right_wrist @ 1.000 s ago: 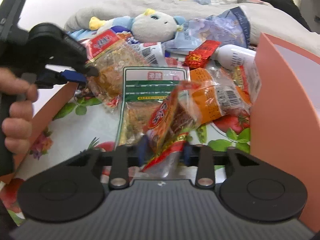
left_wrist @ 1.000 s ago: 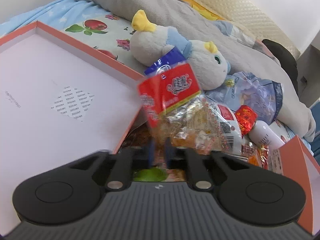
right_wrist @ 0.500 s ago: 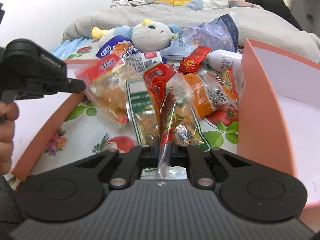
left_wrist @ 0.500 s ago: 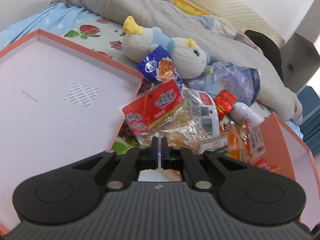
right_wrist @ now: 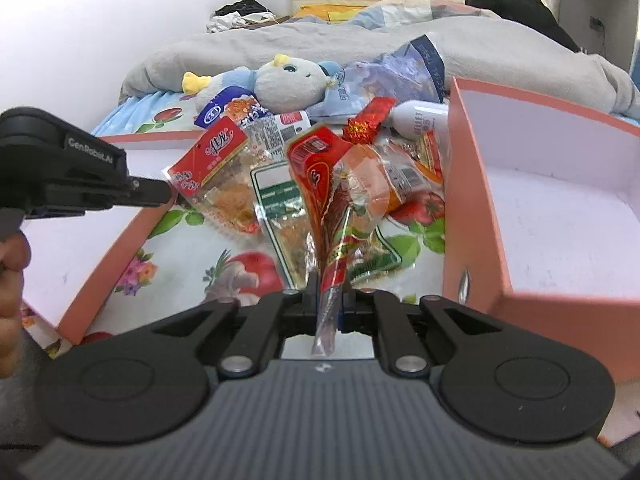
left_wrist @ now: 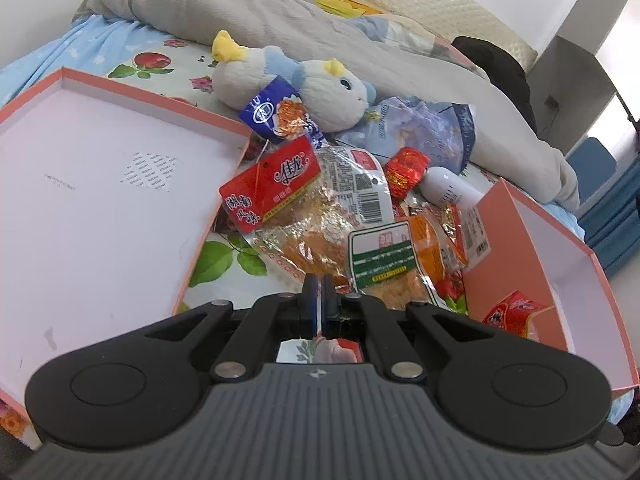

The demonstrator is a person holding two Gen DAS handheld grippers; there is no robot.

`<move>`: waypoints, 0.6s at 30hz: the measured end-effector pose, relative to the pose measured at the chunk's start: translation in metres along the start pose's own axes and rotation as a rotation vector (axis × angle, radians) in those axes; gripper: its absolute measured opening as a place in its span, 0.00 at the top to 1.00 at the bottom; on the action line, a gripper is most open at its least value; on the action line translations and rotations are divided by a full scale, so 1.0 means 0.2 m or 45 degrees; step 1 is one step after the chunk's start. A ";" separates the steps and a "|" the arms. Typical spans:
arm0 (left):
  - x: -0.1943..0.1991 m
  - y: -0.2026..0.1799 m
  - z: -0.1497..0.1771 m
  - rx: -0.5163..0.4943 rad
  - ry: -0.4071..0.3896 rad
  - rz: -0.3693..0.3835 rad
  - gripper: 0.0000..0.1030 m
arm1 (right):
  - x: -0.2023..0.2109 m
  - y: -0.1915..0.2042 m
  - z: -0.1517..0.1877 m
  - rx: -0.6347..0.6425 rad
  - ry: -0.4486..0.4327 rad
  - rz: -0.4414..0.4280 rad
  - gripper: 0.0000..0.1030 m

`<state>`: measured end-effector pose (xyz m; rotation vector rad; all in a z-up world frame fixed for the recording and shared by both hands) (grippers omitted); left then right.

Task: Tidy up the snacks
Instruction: 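Lift both held packets and carry them toward the deeper pink box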

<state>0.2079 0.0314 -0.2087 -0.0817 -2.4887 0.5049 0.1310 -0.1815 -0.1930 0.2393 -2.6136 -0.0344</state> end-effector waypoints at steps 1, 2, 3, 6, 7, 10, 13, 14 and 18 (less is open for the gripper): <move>0.01 0.00 0.00 -0.012 0.000 0.001 0.98 | 0.01 0.00 0.01 -0.001 0.004 0.000 0.91; 0.00 0.00 0.01 -0.020 -0.002 -0.005 0.98 | 0.01 0.00 0.01 -0.002 0.011 -0.001 0.91; 0.00 0.01 0.01 -0.016 -0.005 -0.016 0.98 | 0.01 0.00 0.02 -0.002 0.016 -0.002 0.91; -0.08 0.06 0.03 0.038 0.028 -0.024 0.97 | -0.01 0.00 0.04 -0.004 0.031 -0.003 0.91; -0.10 0.08 0.04 0.072 0.042 -0.019 0.97 | -0.01 0.00 0.05 -0.010 0.034 -0.006 0.91; -0.18 0.07 0.05 0.074 0.092 0.014 0.87 | -0.02 0.00 0.06 -0.011 0.042 -0.003 0.91; -0.21 0.03 0.05 0.072 0.095 0.088 0.49 | -0.03 -0.01 0.07 -0.016 0.056 -0.002 0.91; -0.22 0.01 0.05 0.082 0.083 0.115 0.47 | -0.04 -0.01 0.07 -0.016 0.060 -0.002 0.91; -0.29 -0.07 0.01 0.068 0.056 0.192 0.47 | -0.05 -0.01 0.08 -0.015 0.067 -0.010 0.91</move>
Point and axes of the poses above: each gripper's, at about its wrist camera, not at the fingertips, and x roughly against the way its jaws point, y to its left, z to its underside, the point moved 3 cm from there along -x, roughly the way its jaws point, and after that the axes turned 12 degrees about -y, right-handed, at the moved point
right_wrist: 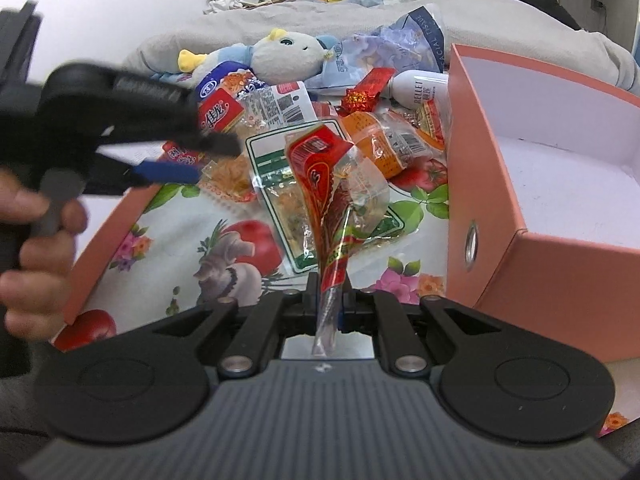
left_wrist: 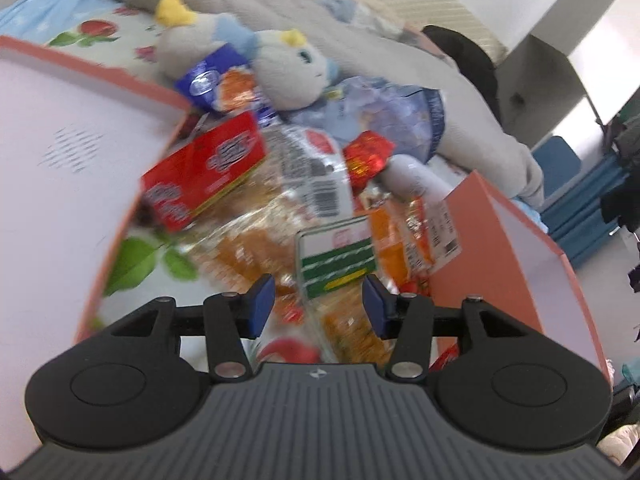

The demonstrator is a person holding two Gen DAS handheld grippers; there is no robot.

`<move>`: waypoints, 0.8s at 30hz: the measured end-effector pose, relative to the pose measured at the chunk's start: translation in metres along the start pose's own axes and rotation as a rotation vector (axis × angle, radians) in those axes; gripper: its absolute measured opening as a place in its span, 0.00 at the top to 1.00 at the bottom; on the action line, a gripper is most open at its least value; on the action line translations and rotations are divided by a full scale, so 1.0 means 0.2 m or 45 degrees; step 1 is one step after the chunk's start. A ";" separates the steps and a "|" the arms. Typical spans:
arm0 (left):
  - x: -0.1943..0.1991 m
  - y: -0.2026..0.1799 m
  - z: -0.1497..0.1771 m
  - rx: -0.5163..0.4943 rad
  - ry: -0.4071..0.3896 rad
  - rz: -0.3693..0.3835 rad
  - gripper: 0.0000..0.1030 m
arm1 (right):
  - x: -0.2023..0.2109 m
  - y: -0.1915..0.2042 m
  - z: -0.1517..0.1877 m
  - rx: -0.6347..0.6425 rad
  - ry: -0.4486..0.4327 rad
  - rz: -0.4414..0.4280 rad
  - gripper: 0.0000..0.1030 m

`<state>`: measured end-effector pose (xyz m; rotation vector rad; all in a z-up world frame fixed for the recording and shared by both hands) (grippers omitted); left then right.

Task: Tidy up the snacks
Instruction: 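Lift both held packets and carry them toward the deeper pink box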

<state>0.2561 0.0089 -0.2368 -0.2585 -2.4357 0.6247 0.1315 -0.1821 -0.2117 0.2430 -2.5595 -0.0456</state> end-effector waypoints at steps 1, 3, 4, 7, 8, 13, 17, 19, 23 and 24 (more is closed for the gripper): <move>-0.03 -0.01 -0.01 -0.010 -0.007 0.012 0.47 | 0.00 0.00 0.00 0.000 0.001 -0.001 0.91; -0.09 -0.03 -0.03 -0.047 -0.021 0.024 0.47 | -0.02 0.00 0.01 -0.001 0.004 -0.001 0.91; -0.13 -0.03 -0.04 -0.062 -0.010 0.023 0.47 | -0.02 -0.01 0.01 -0.004 0.003 -0.001 0.91; -0.22 -0.03 -0.06 -0.069 0.025 0.062 0.47 | -0.06 -0.01 0.02 -0.009 0.004 0.001 0.91; -0.25 -0.03 -0.06 -0.074 0.037 0.081 0.47 | -0.08 -0.01 0.02 -0.005 0.010 0.005 0.91; -0.33 -0.02 -0.06 -0.089 0.062 0.108 0.47 | -0.15 -0.02 0.03 0.005 0.009 0.029 0.91; -0.37 -0.03 -0.05 -0.093 0.124 0.145 0.47 | -0.20 -0.03 0.02 -0.022 0.017 0.022 0.91; -0.38 -0.03 -0.05 -0.063 0.157 0.200 0.47 | -0.21 -0.03 0.03 -0.039 0.031 0.008 0.91; -0.40 -0.05 -0.04 0.017 0.247 0.317 0.47 | -0.21 -0.04 0.04 -0.060 0.020 -0.014 0.91; -0.41 -0.06 -0.02 0.019 0.274 0.322 0.47 | -0.21 -0.04 0.04 -0.062 0.019 -0.016 0.91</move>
Point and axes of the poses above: each gripper's, at about its wrist camera, not at the fingertips, and x roughly against the way its jaws point, y to its left, z to its underside, the point moved 3 cm from there along -x, roughly the way its jaws point, and after that the axes turned 12 degrees about -y, right-handed, at the moved point
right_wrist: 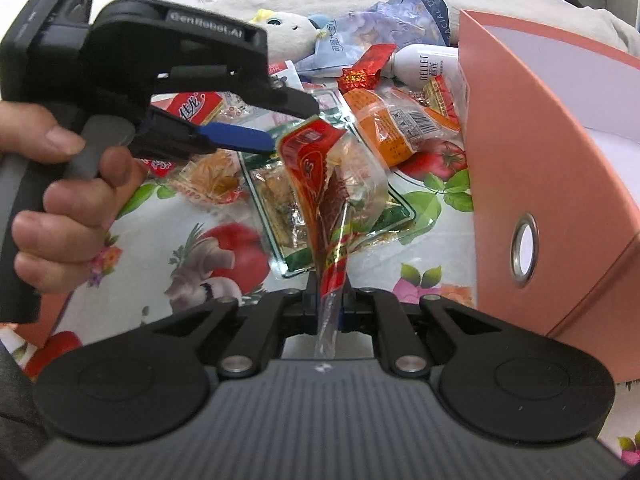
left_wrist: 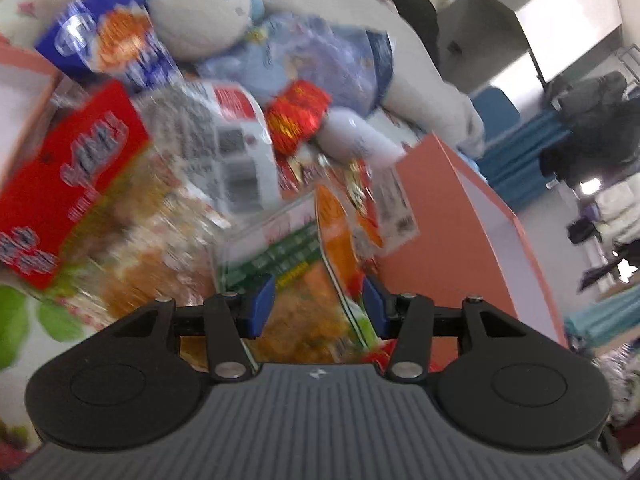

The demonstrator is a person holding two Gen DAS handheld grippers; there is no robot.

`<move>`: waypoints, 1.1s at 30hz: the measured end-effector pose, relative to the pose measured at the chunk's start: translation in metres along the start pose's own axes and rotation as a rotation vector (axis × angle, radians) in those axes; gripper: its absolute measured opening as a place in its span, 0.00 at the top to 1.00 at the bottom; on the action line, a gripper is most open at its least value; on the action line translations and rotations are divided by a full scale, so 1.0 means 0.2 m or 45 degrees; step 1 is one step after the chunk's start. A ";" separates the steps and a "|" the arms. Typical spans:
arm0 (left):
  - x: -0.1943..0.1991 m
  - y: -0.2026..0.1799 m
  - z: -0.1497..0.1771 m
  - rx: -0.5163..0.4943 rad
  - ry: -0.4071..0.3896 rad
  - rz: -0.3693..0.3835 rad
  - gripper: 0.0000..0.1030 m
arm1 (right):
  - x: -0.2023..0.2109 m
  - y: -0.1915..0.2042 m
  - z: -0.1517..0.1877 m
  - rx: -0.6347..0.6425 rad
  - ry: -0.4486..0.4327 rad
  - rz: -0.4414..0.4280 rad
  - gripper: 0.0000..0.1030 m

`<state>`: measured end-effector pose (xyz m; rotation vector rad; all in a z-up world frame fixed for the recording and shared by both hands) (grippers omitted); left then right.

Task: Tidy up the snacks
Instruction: 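Lift both held packets and carry them toward the deeper pink box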

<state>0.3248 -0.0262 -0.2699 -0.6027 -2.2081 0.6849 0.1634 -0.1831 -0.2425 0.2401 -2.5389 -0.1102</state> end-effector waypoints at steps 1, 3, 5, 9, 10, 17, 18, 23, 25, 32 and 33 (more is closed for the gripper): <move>-0.01 0.00 0.01 -0.012 0.012 -0.015 0.47 | 0.00 0.00 0.00 -0.002 -0.001 -0.003 0.91; -0.04 -0.03 0.02 -0.061 0.016 -0.037 0.47 | -0.01 0.00 0.00 -0.008 -0.002 -0.010 0.91; -0.06 -0.05 0.03 -0.091 0.014 -0.059 0.48 | -0.01 -0.01 0.00 -0.009 -0.006 -0.013 0.91; -0.11 -0.09 0.05 -0.150 0.035 -0.132 0.56 | -0.02 -0.01 0.00 -0.010 -0.011 -0.015 0.91; -0.12 -0.10 0.05 -0.174 0.040 -0.151 0.68 | -0.02 0.00 0.00 -0.009 -0.012 -0.015 0.91; -0.11 -0.09 0.07 -0.195 0.042 -0.250 0.98 | -0.01 -0.01 0.01 -0.017 -0.029 -0.024 0.91; -0.10 -0.09 0.07 -0.187 0.033 -0.251 0.98 | -0.01 -0.01 0.01 -0.022 -0.031 -0.024 0.91; -0.01 -0.11 0.07 -0.183 -0.009 -0.293 0.99 | 0.01 -0.01 0.00 -0.048 -0.029 -0.018 0.91; 0.04 -0.11 0.07 -0.177 -0.048 -0.304 0.99 | 0.03 -0.02 0.00 -0.080 -0.031 -0.028 0.91; 0.12 -0.11 0.05 -0.201 -0.133 -0.345 0.99 | 0.04 -0.03 0.01 -0.087 -0.025 -0.017 0.91; 0.12 -0.09 0.04 -0.197 -0.144 -0.348 0.98 | 0.04 -0.02 0.01 -0.085 -0.021 -0.015 0.91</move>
Point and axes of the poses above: each gripper's, at about its wrist camera, not at the fingertips, and x roughly against the way its jaws point, y to its left, z to its underside, the point moved 3 cm from there along -x, roughly the way its jaws point, and after that the axes turned 12 degrees about -y, right-handed, at the moved point
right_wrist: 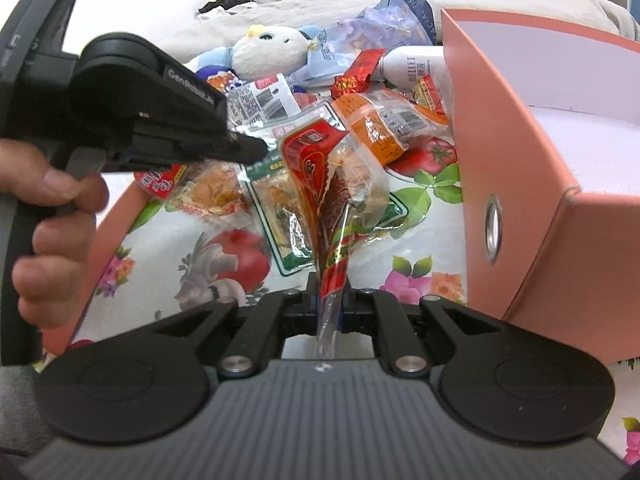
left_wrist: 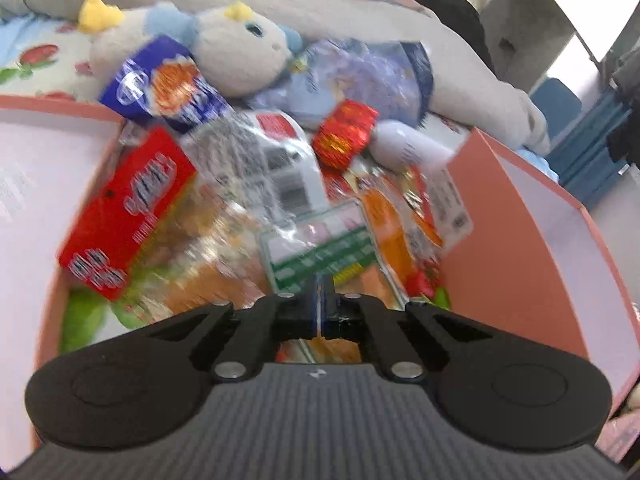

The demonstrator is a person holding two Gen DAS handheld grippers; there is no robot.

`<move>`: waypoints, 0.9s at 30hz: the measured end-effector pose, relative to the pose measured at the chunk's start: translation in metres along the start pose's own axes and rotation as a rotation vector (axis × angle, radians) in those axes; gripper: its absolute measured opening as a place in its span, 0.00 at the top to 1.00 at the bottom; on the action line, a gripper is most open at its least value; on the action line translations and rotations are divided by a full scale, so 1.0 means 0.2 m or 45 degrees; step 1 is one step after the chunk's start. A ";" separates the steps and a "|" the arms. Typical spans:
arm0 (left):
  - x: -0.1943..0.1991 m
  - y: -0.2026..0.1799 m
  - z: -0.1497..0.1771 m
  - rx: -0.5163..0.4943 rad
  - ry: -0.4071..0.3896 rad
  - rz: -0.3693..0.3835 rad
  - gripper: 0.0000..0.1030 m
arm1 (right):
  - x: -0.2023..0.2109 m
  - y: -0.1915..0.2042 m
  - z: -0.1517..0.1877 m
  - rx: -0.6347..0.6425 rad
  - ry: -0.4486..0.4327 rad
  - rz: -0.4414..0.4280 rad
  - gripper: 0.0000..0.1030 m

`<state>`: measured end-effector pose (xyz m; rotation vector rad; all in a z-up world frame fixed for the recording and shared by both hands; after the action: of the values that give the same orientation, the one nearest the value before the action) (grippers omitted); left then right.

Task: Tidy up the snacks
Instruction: 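Lift both held packets and carry them toward the deeper pink box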

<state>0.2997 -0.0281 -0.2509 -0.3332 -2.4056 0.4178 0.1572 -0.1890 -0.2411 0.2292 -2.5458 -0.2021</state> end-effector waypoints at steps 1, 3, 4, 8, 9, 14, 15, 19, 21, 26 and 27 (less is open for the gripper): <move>0.00 0.03 -0.01 0.019 -0.008 -0.003 0.98 | 0.00 0.00 0.00 0.001 0.001 0.002 0.91; -0.01 0.09 -0.04 0.082 -0.018 -0.008 0.93 | -0.01 0.00 0.00 0.004 -0.001 0.004 0.91; -0.01 0.12 -0.05 0.121 -0.022 -0.015 0.79 | -0.01 0.01 0.00 0.008 -0.003 0.005 0.91; -0.01 0.22 -0.06 0.243 -0.064 -0.019 0.36 | -0.02 0.02 0.01 0.027 -0.014 0.005 0.91; -0.02 0.23 -0.06 0.264 -0.039 0.020 0.37 | -0.02 0.02 0.00 0.024 -0.015 0.002 0.91; -0.11 0.21 -0.04 0.264 0.006 0.058 0.44 | -0.03 0.01 0.00 0.005 -0.012 -0.013 0.91; -0.12 0.20 -0.04 0.269 0.008 0.081 0.45 | -0.03 0.01 0.00 0.009 -0.013 -0.013 0.91; -0.18 0.14 -0.04 0.250 0.034 0.185 0.50 | -0.04 0.02 0.01 0.016 -0.017 -0.013 0.91; -0.21 0.11 -0.03 0.208 0.056 0.192 0.55 | -0.04 0.02 0.01 0.018 -0.019 -0.013 0.92; -0.20 0.03 0.02 0.078 0.095 0.124 0.89 | -0.04 0.02 0.00 0.009 -0.011 -0.010 0.92; -0.18 0.01 0.02 0.042 0.090 0.116 0.91 | -0.04 0.03 0.00 0.011 -0.008 -0.008 0.92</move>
<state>0.3243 -0.0398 -0.2760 -0.4367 -2.3188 0.4785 0.1637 -0.1820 -0.2451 0.2401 -2.5531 -0.1949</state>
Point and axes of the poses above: each gripper's, at about its wrist camera, not at the fingertips, and x roughly against the way its jaws point, y to its left, z to its underside, the point moved 3 cm from there along -x, roughly the way its jaws point, and after that the axes turned 12 degrees about -y, right-handed, at the moved point
